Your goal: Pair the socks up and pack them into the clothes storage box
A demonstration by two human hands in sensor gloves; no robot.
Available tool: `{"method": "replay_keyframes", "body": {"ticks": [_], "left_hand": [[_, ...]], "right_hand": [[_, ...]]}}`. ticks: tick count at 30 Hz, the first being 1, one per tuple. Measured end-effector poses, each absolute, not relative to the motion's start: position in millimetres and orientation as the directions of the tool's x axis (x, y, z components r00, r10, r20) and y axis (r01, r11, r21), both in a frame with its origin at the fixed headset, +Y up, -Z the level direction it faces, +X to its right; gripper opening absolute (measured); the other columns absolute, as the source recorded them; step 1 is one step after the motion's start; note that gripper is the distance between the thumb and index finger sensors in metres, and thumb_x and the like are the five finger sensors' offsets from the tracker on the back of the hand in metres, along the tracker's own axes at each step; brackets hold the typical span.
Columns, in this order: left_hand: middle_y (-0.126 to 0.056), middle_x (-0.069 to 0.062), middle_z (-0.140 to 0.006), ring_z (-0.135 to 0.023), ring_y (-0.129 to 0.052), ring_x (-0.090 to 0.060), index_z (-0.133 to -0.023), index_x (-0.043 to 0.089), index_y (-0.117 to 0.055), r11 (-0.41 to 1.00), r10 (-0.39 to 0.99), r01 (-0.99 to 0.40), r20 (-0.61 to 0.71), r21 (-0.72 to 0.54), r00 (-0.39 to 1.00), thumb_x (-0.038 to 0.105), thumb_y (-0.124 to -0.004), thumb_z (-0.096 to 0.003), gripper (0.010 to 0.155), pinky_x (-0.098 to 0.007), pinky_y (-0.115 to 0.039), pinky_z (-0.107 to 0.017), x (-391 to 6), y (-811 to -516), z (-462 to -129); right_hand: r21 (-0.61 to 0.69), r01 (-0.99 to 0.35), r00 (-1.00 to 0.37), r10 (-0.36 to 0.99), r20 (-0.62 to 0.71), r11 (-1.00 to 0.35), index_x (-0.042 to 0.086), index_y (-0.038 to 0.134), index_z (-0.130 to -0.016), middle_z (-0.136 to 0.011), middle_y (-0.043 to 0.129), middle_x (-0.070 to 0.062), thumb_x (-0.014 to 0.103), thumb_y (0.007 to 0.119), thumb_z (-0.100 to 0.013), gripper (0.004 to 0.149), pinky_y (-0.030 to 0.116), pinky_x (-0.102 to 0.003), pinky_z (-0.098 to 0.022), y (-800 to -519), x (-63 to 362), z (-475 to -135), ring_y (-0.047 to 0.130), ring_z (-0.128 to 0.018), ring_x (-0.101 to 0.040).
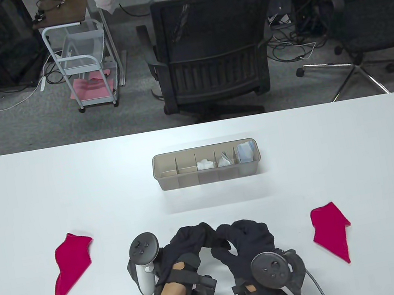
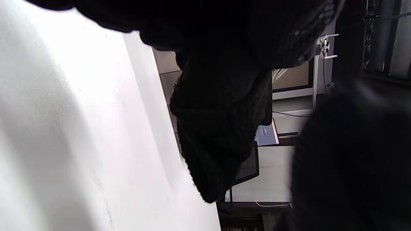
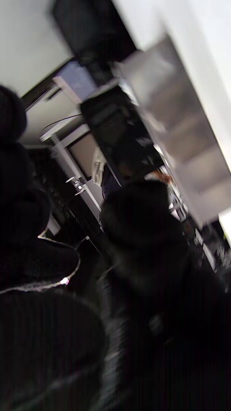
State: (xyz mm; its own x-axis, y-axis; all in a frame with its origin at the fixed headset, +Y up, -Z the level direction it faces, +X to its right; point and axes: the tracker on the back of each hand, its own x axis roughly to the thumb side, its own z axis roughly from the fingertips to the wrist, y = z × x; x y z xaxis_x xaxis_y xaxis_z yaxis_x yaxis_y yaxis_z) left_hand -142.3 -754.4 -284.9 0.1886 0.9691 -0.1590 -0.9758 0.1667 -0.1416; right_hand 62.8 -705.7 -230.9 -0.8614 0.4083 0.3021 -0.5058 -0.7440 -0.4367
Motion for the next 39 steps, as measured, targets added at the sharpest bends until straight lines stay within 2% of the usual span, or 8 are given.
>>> {"method": "replay_keyframes", "body": {"ticks": [3, 8, 13, 17, 20, 27, 31, 39], "left_hand": [[-0.082, -0.016, -0.061, -0.045, -0.077, -0.035, -0.086, -0.012, -0.074, 0.210, 0.969, -0.970, -0.107, -0.122, 0.223, 0.046, -0.076, -0.0463, 0.070, -0.062, -0.063, -0.040, -134, -746, -278], [-0.086, -0.018, -0.059, -0.043, -0.080, -0.036, -0.084, -0.011, -0.079, 0.362, 0.932, -0.931, 0.025, -0.040, 0.361, 0.035, -0.083, -0.0436, 0.062, -0.062, -0.065, -0.040, -130, -735, -275], [-0.088, -0.018, -0.059, -0.045, -0.082, -0.036, -0.083, -0.007, -0.083, 0.329, 0.943, -0.940, 0.072, -0.085, 0.324, 0.037, -0.084, -0.0431, 0.059, -0.063, -0.066, -0.041, -127, -733, -275], [-0.089, -0.017, -0.061, -0.047, -0.082, -0.036, -0.084, 0.002, -0.085, 0.037, 0.999, -0.959, 0.008, -0.282, 0.036, 0.039, -0.082, -0.0445, 0.054, -0.063, -0.067, -0.043, -127, -735, -281], [-0.087, -0.018, -0.066, -0.052, -0.080, -0.038, -0.086, 0.003, -0.083, -0.245, 0.968, -0.821, -0.178, -0.516, -0.177, 0.037, -0.084, -0.0452, 0.053, -0.064, -0.063, -0.046, -118, -745, -282], [-0.091, -0.013, -0.070, -0.053, -0.086, -0.036, -0.090, 0.012, -0.085, -0.087, 0.995, -0.893, -0.084, -0.442, -0.056, 0.040, -0.086, -0.0429, 0.054, -0.060, -0.069, -0.044, -135, -740, -292], [-0.091, -0.019, -0.071, -0.051, -0.085, -0.040, -0.092, 0.008, -0.083, 0.071, 0.996, -0.947, -0.025, -0.312, 0.083, 0.035, -0.088, -0.0418, 0.057, -0.060, -0.068, -0.040, -149, -724, -295], [-0.082, -0.024, -0.076, -0.053, -0.079, -0.043, -0.096, 0.004, -0.073, 0.317, 0.948, -0.946, 0.049, -0.074, 0.314, 0.036, -0.083, -0.0444, 0.062, -0.062, -0.062, -0.041, -169, -661, -355]], "right_hand": [[-0.526, -0.316, -0.948, 0.238, 0.212, -0.790, 0.033, 0.083, -0.078, -0.071, 0.085, 0.000, 0.060, 0.090, -0.031, 0.055, 0.068, -0.043, -0.050, -709, 54, -230, 0.079, -0.055, -0.020], [-0.444, -0.360, -0.932, 0.332, 0.142, -0.821, 0.025, 0.088, -0.079, -0.068, 0.090, -0.004, 0.044, 0.090, -0.037, 0.046, 0.069, -0.044, -0.048, -709, 50, -231, 0.082, -0.053, -0.022], [-0.395, -0.347, -0.933, 0.356, 0.054, -0.851, 0.026, 0.090, -0.075, -0.065, 0.092, -0.003, 0.036, 0.085, -0.041, 0.036, 0.070, -0.044, -0.049, -713, 62, -243, 0.083, -0.053, -0.022], [-0.195, -0.503, -0.852, 0.521, -0.052, -0.842, 0.029, 0.087, -0.076, -0.067, 0.090, -0.001, 0.036, 0.079, -0.040, 0.037, 0.070, -0.043, -0.051, -731, 83, -262, 0.081, -0.056, -0.020], [-0.044, -0.773, -0.632, 0.774, -0.041, -0.633, 0.031, 0.086, -0.075, -0.069, 0.087, 0.001, 0.036, 0.078, -0.040, 0.036, 0.067, -0.043, -0.053, -741, 95, -271, 0.079, -0.059, -0.019], [0.121, -0.815, -0.563, 0.824, 0.068, -0.567, 0.043, 0.086, -0.076, -0.086, 0.090, 0.006, 0.044, 0.082, -0.041, 0.036, 0.066, -0.049, -0.065, -755, 109, -274, 0.083, -0.079, -0.023], [0.039, -0.778, -0.622, 0.778, 0.092, -0.627, 0.032, 0.070, -0.095, -0.105, 0.077, -0.004, 0.051, 0.077, -0.042, 0.057, 0.057, -0.055, -0.070, -751, 120, -273, 0.068, -0.097, -0.034], [-0.068, -0.554, -0.828, 0.540, 0.151, -0.830, 0.032, 0.055, -0.102, -0.117, 0.058, -0.005, 0.055, 0.073, -0.042, 0.066, 0.046, -0.059, -0.074, -735, 125, -269, 0.047, -0.107, -0.036]]}}
